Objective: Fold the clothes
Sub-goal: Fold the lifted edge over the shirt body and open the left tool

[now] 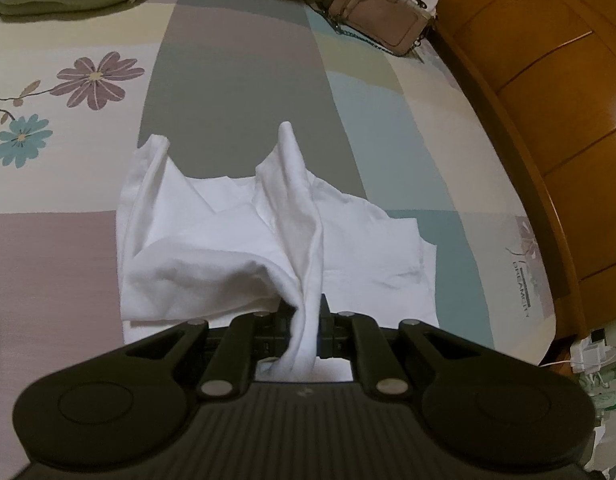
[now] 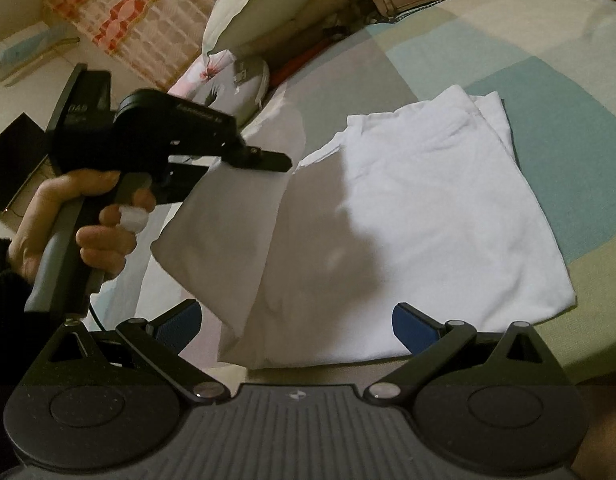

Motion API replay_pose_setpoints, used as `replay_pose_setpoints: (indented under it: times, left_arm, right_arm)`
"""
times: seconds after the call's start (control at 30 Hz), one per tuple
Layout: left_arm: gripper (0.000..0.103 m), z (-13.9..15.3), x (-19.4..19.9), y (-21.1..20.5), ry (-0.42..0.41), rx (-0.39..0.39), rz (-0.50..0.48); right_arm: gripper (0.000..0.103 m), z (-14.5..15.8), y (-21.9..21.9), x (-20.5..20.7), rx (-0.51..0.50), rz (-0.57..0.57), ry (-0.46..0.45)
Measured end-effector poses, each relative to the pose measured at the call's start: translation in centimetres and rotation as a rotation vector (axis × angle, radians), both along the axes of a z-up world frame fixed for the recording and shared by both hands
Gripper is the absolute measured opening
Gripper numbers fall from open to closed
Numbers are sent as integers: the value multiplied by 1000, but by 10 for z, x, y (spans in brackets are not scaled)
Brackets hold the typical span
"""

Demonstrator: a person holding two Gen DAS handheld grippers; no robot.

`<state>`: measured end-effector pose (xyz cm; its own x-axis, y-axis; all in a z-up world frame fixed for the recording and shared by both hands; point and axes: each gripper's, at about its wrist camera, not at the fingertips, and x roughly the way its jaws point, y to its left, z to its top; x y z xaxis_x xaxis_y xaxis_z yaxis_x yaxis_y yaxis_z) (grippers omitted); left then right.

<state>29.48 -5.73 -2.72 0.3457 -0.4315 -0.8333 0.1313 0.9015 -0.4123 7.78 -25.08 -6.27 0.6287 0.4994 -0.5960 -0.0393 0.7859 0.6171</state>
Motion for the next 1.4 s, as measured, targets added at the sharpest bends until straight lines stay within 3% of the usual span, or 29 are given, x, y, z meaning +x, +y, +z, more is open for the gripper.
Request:
replay_pose_setpoints:
  times: [1.0,1.4]
  left_arm:
    - [8,-23,7,-73,60,-7,-74]
    - [8,-30,7,-80,73,-23,-81]
  right_arm:
    - [103,-12,-23,-6,8,-32,25]
    - [103,-15,-26,-7,10,-41,36]
